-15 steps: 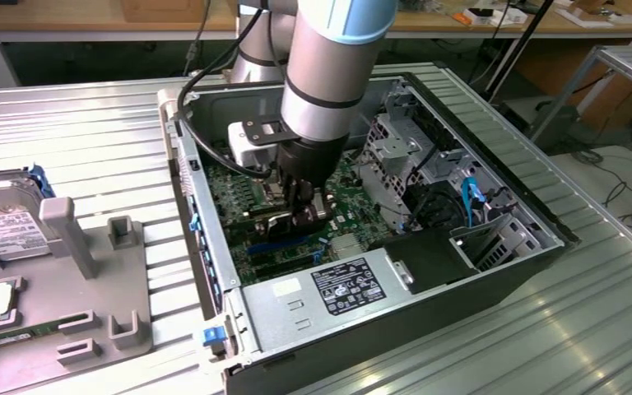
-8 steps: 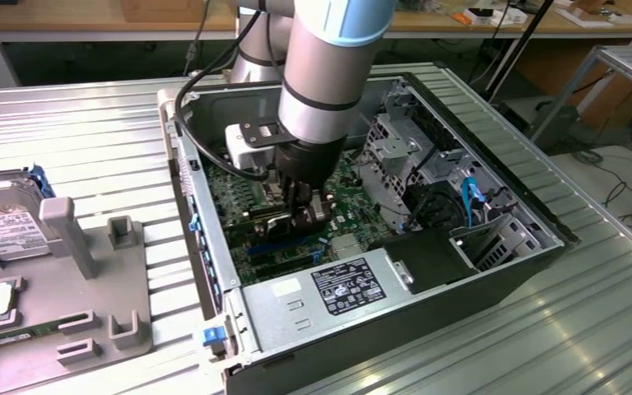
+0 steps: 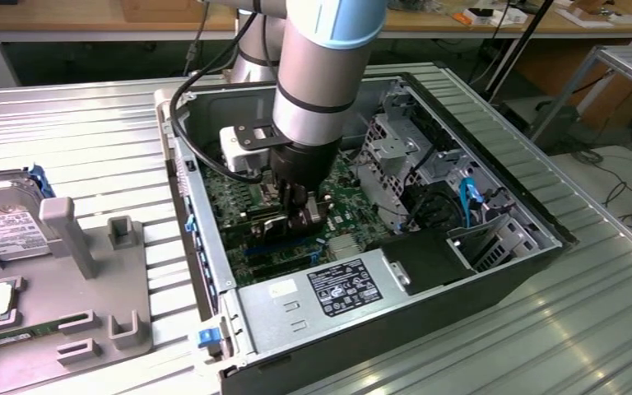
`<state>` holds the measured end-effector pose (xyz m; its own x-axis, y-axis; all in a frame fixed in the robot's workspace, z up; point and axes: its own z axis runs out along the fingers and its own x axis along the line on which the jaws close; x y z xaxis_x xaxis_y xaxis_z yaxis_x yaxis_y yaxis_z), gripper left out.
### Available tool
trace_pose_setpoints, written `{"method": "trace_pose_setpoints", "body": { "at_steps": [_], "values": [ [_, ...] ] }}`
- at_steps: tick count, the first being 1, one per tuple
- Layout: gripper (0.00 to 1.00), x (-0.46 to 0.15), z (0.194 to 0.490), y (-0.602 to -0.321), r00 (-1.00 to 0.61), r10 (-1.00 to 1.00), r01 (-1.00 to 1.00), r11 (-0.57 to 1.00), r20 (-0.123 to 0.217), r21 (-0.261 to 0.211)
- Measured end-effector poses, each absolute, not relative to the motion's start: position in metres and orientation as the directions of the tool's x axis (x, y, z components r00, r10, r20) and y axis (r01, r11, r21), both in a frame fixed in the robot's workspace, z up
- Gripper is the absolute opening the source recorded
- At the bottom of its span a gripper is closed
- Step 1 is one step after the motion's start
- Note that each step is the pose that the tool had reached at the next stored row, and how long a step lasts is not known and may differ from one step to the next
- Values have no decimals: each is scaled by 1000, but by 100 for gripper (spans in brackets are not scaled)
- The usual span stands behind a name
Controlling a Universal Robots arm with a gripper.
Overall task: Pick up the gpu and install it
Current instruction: 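Insert the gpu into the slot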
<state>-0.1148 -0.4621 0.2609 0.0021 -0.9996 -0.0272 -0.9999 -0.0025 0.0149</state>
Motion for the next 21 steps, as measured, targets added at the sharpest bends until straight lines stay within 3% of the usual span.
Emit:
{"method": "trace_pose_setpoints", "body": {
  "at_steps": [21],
  "values": [
    [27, -115, 254, -462, 2, -1000, -1000, -2, -29, 14]
  ]
}}
